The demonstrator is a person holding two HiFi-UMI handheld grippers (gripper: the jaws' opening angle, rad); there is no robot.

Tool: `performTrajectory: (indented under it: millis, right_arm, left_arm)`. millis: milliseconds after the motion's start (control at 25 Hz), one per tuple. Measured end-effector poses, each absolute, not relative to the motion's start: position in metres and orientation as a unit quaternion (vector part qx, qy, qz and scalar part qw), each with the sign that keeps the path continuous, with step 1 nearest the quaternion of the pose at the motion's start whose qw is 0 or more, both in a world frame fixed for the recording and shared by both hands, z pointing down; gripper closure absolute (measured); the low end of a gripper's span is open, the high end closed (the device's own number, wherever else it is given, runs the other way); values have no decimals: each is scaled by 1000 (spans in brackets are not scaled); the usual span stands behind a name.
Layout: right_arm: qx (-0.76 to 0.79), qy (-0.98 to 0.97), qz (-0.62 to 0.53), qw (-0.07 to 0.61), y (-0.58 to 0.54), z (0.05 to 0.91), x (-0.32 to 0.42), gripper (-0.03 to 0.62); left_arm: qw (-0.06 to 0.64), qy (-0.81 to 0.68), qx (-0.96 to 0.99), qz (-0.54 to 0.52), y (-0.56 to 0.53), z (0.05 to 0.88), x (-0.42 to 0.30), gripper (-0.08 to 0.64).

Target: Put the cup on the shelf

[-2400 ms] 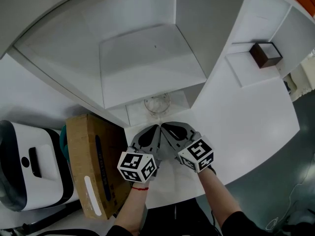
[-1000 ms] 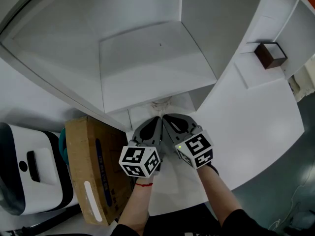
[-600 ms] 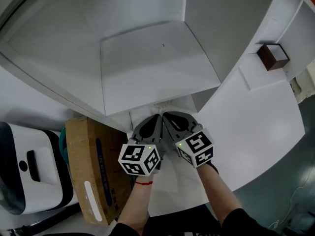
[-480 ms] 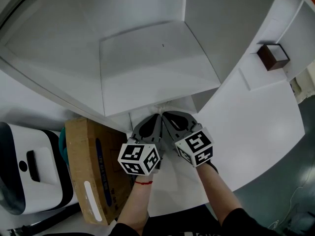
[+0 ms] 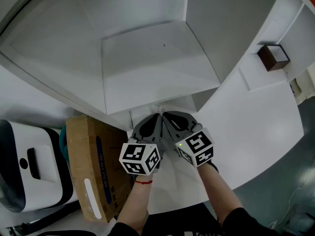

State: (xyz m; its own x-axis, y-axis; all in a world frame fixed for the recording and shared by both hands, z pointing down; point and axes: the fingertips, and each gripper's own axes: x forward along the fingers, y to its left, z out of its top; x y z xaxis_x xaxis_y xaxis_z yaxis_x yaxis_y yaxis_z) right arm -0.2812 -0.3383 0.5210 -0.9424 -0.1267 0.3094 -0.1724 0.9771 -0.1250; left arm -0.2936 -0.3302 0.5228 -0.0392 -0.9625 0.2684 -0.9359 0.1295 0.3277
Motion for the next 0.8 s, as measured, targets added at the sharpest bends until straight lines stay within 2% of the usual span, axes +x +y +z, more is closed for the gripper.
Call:
performTrajectory:
  millis: [800]
  right_arm:
    - [30, -988, 87, 128, -254, 424, -243, 589]
  left_arm:
    - [198, -700, 684, -38, -251, 435, -254, 552]
